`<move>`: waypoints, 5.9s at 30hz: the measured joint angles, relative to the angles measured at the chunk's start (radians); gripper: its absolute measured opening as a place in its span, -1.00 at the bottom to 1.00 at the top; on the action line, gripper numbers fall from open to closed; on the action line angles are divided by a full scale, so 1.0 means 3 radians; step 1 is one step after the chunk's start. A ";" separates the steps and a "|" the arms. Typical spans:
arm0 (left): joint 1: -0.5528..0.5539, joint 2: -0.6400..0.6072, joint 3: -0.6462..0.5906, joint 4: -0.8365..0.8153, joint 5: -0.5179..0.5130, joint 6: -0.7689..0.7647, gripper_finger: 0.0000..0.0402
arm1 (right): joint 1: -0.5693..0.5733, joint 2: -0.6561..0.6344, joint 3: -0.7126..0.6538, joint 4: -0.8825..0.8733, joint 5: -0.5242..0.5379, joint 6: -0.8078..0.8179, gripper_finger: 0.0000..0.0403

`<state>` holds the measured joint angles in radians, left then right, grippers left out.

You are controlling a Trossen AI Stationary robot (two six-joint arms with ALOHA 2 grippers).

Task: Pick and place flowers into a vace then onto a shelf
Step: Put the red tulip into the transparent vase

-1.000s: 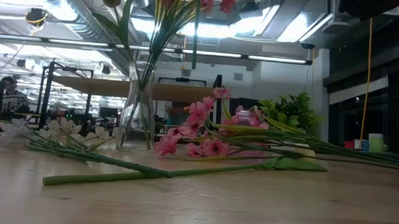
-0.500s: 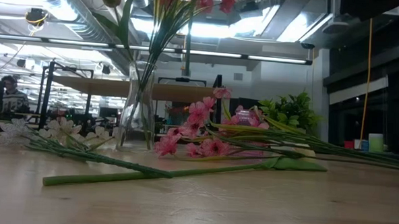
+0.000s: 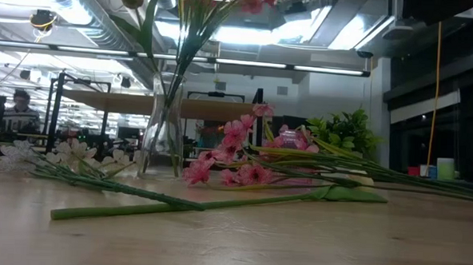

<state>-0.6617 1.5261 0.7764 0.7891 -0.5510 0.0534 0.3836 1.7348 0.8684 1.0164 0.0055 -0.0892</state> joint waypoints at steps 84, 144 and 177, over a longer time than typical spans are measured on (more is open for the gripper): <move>0.0557 -0.1353 -0.1354 0.0978 -0.0735 0.0731 -0.98 | -0.0139 0.0000 -0.0022 -0.0741 0.0332 -0.0067 -0.98; 0.0866 -0.0681 -0.1850 0.0850 -0.0718 -0.0463 -0.91 | -0.0137 -0.0001 -0.0022 -0.0745 0.0333 -0.0059 -0.98; 0.0434 -0.0637 -0.1859 0.0564 -0.1476 -0.0581 -0.11 | -0.0136 -0.0001 -0.0022 -0.0738 0.0333 -0.0054 -0.98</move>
<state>-0.5316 1.3350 0.2188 0.9582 -0.9937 -0.1210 0.3428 1.7344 0.8619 0.7950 0.1055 -0.1055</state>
